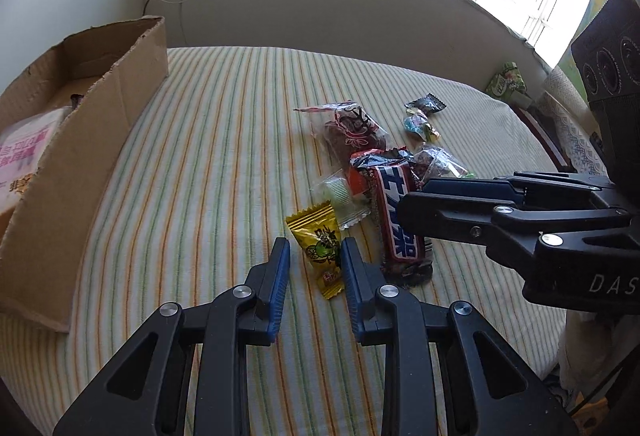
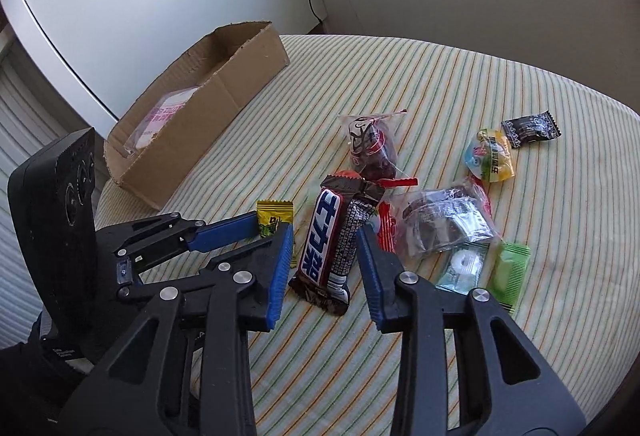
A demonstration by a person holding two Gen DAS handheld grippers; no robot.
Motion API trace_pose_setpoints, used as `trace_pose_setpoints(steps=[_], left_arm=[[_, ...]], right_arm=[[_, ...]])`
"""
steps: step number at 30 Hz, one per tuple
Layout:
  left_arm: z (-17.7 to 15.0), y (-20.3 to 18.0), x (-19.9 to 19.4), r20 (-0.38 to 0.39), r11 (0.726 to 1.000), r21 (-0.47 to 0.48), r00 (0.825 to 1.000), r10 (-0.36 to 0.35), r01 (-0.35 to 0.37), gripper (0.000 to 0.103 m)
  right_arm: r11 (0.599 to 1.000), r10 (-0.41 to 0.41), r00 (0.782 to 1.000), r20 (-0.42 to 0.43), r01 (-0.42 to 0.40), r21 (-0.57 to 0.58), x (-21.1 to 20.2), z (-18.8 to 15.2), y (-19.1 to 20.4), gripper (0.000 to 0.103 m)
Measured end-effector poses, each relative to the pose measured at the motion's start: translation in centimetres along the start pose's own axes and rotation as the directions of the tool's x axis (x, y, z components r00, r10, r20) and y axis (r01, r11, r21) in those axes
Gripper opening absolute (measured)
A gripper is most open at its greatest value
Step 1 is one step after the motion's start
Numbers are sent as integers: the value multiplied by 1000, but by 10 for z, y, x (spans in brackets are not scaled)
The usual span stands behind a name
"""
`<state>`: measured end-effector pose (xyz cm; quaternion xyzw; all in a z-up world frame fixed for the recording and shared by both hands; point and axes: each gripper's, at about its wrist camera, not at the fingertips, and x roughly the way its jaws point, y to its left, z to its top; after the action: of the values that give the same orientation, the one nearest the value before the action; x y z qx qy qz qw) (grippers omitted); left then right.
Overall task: Organize snacks
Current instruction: 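Grasp the yellow candy with the left gripper while the right grasps a Snickers bar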
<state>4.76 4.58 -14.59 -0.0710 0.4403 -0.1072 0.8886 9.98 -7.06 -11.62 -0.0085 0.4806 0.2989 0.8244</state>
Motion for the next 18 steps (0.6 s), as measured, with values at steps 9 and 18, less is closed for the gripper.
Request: trace_pose_setpoints(steps=[9,18], left_arm=[[-2,-4,2,18,999,43,1000,22,-22,15],[-4,-1,-3,31,999,19,999,25,-26,12]], right_arm=[[999,20,999,-47,-19,26,16,-2,-11,38],[999,50,997,-58,-50,16,20,-3,-5,27]])
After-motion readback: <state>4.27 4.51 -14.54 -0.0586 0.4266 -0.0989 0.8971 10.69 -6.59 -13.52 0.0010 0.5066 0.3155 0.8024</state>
